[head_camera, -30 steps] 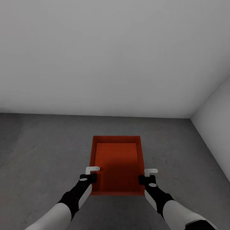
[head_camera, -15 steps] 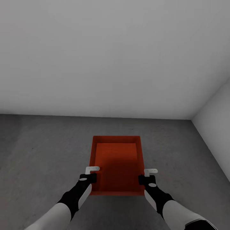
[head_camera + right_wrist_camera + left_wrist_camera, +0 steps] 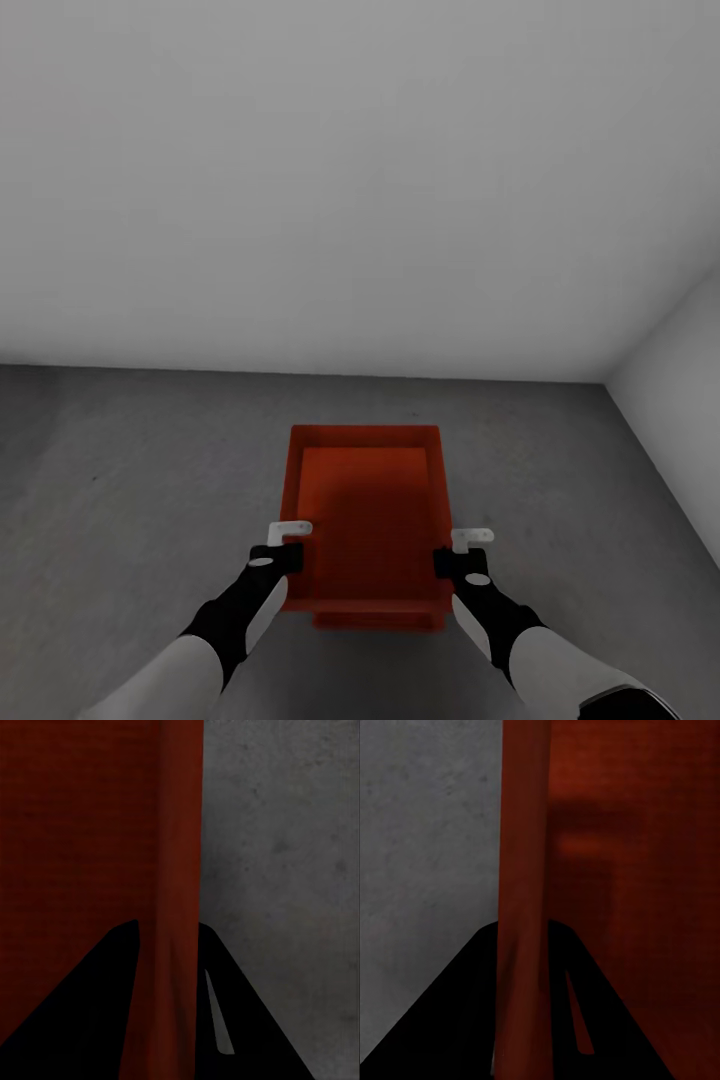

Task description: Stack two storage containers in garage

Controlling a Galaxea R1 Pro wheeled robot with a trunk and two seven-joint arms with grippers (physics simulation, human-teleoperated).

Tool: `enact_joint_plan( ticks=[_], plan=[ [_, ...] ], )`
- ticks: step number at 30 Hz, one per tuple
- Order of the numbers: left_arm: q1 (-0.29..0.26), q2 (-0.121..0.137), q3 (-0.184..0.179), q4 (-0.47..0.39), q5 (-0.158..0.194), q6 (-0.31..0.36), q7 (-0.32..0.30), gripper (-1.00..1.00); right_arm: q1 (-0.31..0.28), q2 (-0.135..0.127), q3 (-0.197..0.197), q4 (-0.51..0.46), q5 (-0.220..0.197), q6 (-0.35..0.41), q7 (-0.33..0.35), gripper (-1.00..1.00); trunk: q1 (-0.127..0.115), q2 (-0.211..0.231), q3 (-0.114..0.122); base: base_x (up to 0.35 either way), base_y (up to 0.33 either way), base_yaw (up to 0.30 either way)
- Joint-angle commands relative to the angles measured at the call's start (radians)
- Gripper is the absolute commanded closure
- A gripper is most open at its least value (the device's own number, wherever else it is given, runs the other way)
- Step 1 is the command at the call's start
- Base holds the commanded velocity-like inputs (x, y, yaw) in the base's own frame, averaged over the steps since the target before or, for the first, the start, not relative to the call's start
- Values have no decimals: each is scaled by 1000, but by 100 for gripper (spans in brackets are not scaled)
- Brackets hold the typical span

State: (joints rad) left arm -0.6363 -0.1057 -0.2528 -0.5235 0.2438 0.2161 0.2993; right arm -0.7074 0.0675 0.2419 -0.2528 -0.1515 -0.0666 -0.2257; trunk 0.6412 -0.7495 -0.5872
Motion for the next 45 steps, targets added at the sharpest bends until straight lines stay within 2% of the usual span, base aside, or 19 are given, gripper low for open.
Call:
enact_joint_plan(
  ticks=[1,17,38,45],
  plan=[
    [-1,0,12,-19,43,-50,27,100,0,12,-18,3,-16,-7,-1,100,1,-1,-1,159,0,0],
    [-1,0,12,-18,44,-50,27,100,0,12,-18,3,-16,-7,-1,100,1,-1,-1,17,0,0],
    [0,0,12,-18,43,-50,27,100,0,14,-18,3,-16,-7,-1,100,1,-1,-1,-71,0,-1],
    [-1,0,12,-18,44,-50,27,100,0,14,-18,3,-16,-7,-1,100,1,-1,-1,-3,0,-184]
  ],
)
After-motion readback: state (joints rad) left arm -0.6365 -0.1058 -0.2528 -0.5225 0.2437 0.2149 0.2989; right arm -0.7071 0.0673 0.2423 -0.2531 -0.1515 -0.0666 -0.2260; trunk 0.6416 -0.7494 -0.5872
